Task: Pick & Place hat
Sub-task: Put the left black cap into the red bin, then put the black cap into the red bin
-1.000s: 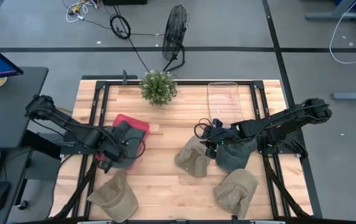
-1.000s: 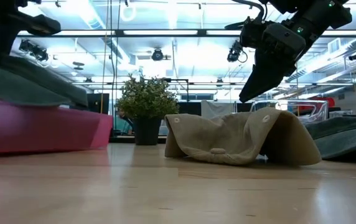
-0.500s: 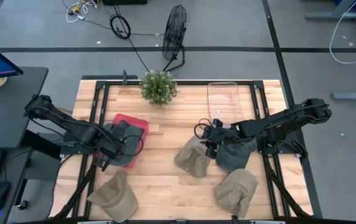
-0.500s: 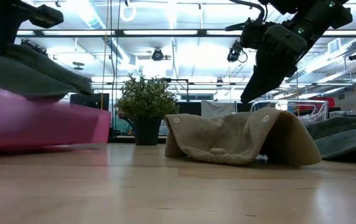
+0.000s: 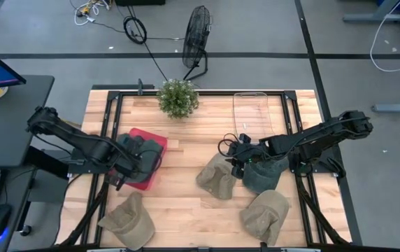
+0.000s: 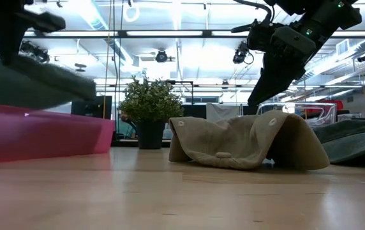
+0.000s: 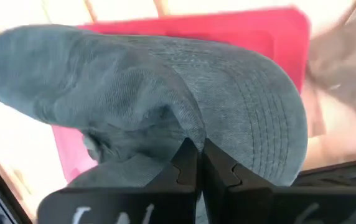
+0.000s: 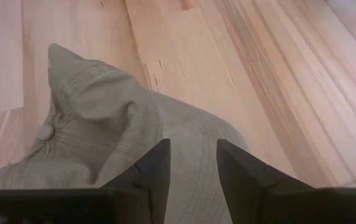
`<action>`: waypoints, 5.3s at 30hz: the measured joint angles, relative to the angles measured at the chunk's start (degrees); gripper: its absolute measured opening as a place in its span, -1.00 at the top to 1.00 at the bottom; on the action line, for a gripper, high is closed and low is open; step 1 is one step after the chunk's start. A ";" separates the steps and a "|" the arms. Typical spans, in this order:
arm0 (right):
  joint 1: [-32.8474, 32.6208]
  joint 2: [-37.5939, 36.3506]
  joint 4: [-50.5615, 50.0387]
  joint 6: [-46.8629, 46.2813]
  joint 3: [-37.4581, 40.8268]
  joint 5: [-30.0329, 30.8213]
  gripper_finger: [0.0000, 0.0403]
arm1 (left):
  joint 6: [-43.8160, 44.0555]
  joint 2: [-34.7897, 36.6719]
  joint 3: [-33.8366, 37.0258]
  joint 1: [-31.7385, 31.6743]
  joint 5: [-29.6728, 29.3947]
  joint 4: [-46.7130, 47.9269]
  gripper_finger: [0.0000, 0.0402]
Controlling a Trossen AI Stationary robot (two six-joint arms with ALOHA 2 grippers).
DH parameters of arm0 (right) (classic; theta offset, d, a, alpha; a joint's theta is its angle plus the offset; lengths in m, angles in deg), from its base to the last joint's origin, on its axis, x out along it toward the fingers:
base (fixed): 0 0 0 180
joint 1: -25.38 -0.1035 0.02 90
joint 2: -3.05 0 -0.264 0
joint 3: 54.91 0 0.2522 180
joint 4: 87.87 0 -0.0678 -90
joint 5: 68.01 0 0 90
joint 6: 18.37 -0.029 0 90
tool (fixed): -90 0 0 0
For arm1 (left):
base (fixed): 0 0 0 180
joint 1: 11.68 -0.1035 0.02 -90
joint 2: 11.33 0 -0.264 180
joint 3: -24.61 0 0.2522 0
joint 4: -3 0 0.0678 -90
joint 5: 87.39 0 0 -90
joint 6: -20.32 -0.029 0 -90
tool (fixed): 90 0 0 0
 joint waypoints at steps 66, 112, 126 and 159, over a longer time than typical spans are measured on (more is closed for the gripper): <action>-9.78 -0.44 -36.61 -9.19 -19.24 0.34 0.31 | 13.58 -0.50 -0.09 -4.24 -21.18 -36.99 0.12; -15.15 -0.06 -37.26 -33.08 -1.69 -6.42 0.91 | 16.70 -5.24 -3.21 -2.63 -21.14 -38.15 0.12; -14.95 -0.02 -18.27 -5.70 -26.14 16.35 0.98 | 22.77 -2.01 -12.18 0.70 -22.22 -13.98 0.12; -4.91 29.53 -0.12 34.27 -39.43 3.89 0.98 | -4.93 -15.28 -6.92 -1.42 -20.21 -40.57 0.12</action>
